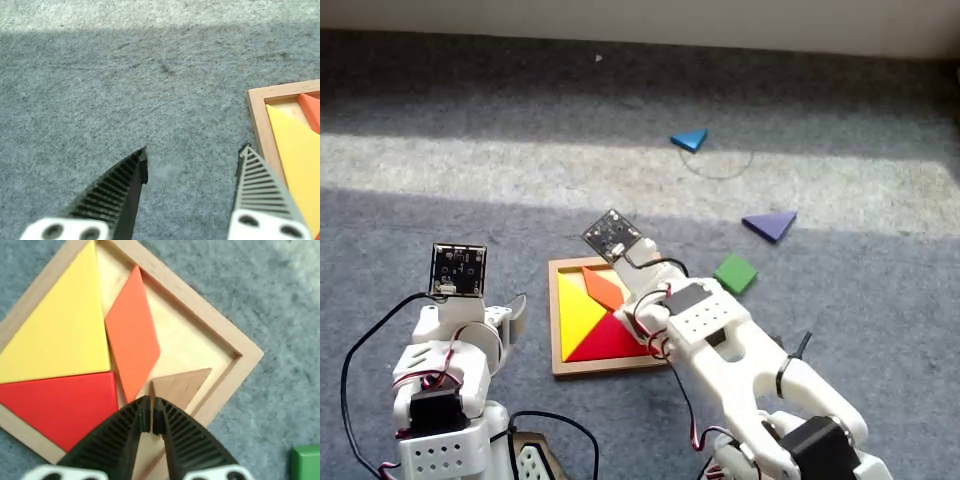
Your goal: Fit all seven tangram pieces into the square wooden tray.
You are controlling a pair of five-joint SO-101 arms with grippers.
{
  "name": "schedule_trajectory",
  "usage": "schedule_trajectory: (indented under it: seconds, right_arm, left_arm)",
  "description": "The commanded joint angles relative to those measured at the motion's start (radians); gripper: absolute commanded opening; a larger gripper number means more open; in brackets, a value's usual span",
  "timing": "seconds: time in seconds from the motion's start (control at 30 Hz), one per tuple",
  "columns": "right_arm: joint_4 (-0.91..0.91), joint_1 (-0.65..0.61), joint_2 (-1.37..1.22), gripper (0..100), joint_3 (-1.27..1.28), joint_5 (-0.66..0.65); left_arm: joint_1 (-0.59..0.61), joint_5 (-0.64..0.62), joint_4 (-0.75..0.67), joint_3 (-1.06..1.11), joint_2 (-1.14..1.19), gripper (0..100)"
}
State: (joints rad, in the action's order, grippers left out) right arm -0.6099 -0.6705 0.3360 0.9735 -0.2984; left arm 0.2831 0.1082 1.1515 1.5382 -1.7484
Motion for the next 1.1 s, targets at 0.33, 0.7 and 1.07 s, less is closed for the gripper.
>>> schedule_trajectory:
  seconds: [0.33,0.7,1.07]
  right_arm:
    - [0.176,0.035,-0.005,2.3,-0.068,-0.011]
    - [0.171,0.073,-0.116,2.3,-0.045,-0.012]
    - [-0.139,0.073,-0.021,2.3,-0.045,-0.169]
  left_arm:
    - [0.004,-0.003,-0.011,-0.010,-0.012,29]
    - [0.004,-0.003,-0.011,-0.010,-0.012,29]
    - [0.004,-0.003,-0.011,-0.008,-0.012,29]
